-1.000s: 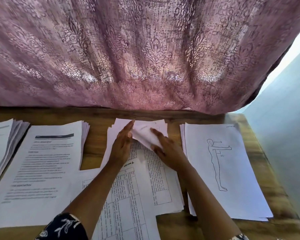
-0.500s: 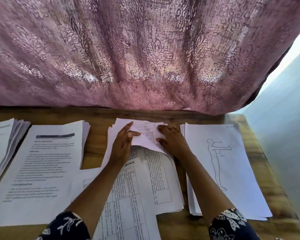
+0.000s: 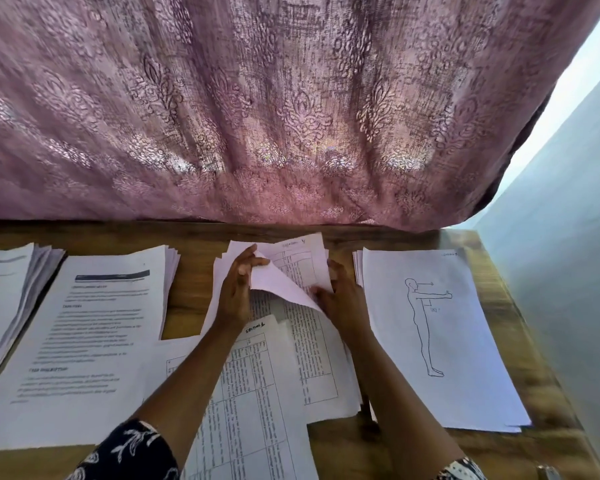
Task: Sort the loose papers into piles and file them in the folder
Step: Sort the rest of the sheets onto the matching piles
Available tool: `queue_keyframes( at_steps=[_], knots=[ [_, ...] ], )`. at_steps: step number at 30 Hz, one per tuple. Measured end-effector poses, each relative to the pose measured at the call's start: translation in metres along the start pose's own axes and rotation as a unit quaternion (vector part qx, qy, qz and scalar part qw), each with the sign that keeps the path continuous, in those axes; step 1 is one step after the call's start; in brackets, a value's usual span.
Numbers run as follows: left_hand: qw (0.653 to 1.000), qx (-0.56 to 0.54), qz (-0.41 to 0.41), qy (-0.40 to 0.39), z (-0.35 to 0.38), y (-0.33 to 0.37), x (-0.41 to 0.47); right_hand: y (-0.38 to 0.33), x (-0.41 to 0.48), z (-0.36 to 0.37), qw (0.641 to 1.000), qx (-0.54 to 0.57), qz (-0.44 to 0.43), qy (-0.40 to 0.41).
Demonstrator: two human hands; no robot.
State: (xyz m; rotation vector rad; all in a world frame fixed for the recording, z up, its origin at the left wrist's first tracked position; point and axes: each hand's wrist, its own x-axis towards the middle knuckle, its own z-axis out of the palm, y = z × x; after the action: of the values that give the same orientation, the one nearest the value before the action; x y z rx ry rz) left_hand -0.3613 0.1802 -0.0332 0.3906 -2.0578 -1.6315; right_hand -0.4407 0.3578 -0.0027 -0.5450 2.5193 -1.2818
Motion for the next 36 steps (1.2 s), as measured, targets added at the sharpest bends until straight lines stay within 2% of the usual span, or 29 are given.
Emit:
queue_keyframes(
  at_steps=[4, 8, 11, 17, 23, 26, 29, 31, 34, 36],
  knots=[
    [0.997, -0.069, -0.042, -0.014, -0.003, 0.014, -0.004, -0.008, 0.001, -0.009, 1.000, 0.024, 0.000, 0.019],
    [0.999, 0.016, -0.029, -0.031, -0.010, 0.018, -0.002, -0.017, 0.011, -0.027, 0.996, -0.021, 0.005, 0.090],
    [0.991, 0.107, -0.051, -0.066, -0.013, 0.017, 0.004, -0.028, 0.021, -0.054, 0.987, -0.075, -0.020, 0.139],
    [0.937, 0.322, -0.014, -0.133, -0.013, 0.010, 0.011, -0.072, 0.021, -0.118, 0.962, -0.168, -0.091, 0.198],
    [0.924, 0.345, -0.040, -0.159, -0.028, 0.034, 0.007, -0.113, -0.007, -0.154, 0.896, -0.272, -0.195, 0.292],
    [0.915, 0.372, -0.022, -0.156, -0.052, 0.041, -0.013, -0.125, -0.024, -0.163, 0.882, -0.303, -0.211, 0.293],
    [0.870, 0.423, -0.094, -0.234, -0.077, 0.044, -0.037, -0.123, -0.035, -0.165, 0.882, -0.315, -0.206, 0.283],
    [0.844, 0.452, -0.099, -0.270, -0.080, 0.044, -0.046, -0.119, -0.041, -0.164, 0.892, -0.316, -0.186, 0.264],
    [0.804, 0.526, -0.048, -0.273, -0.077, 0.046, -0.056, -0.112, -0.055, -0.159, 0.915, -0.315, -0.141, 0.211],
    [0.808, 0.514, -0.051, -0.284, -0.073, 0.047, -0.058, -0.104, -0.063, -0.156, 0.932, -0.302, -0.099, 0.176]
  ],
)
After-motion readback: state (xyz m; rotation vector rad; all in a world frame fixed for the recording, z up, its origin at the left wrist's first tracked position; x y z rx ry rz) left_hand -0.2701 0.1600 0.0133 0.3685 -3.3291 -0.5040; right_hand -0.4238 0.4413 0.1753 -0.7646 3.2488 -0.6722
